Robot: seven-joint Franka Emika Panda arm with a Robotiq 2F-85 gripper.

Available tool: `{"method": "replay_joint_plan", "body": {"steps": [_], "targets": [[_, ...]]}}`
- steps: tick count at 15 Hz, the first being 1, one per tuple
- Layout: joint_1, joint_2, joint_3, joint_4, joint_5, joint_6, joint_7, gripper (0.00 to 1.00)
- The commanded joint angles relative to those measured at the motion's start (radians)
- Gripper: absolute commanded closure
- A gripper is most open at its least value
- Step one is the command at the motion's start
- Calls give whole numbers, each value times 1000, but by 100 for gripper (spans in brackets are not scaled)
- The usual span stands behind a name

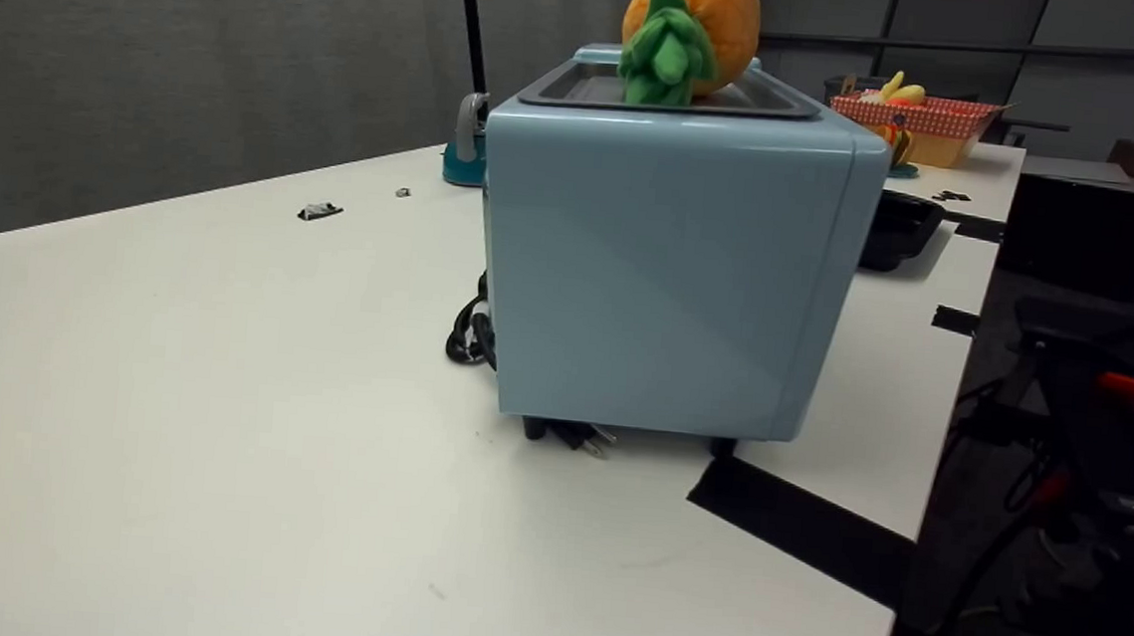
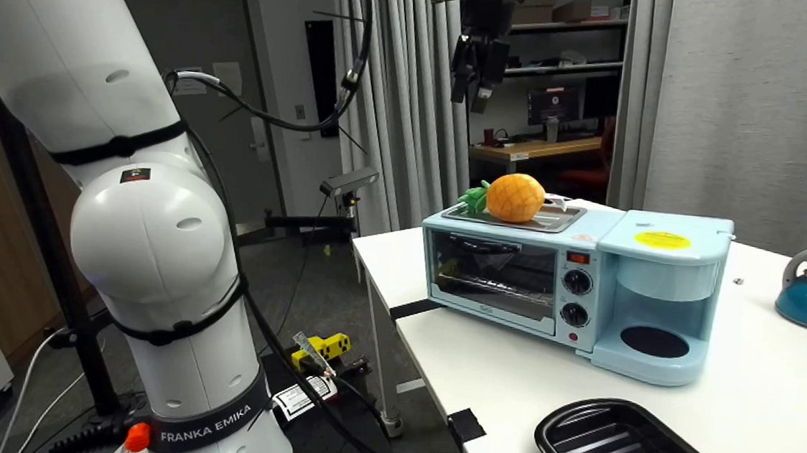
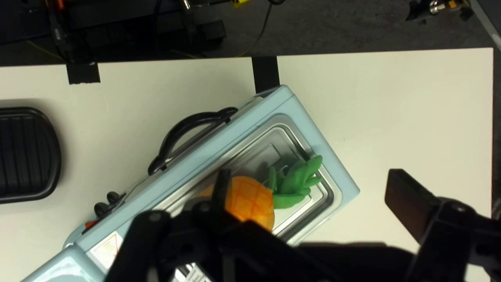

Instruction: Press the button on the top of the toaster oven

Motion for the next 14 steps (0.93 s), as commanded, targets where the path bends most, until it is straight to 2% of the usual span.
{"method": "replay_joint_plan", "body": {"steps": [1, 7, 14], "targets": [[-5, 86, 12, 110, -41, 41, -11, 0], [-8, 192, -1, 226, -120, 89, -7, 0], [-27, 303, -40, 377, -178, 87, -16, 0]]}}
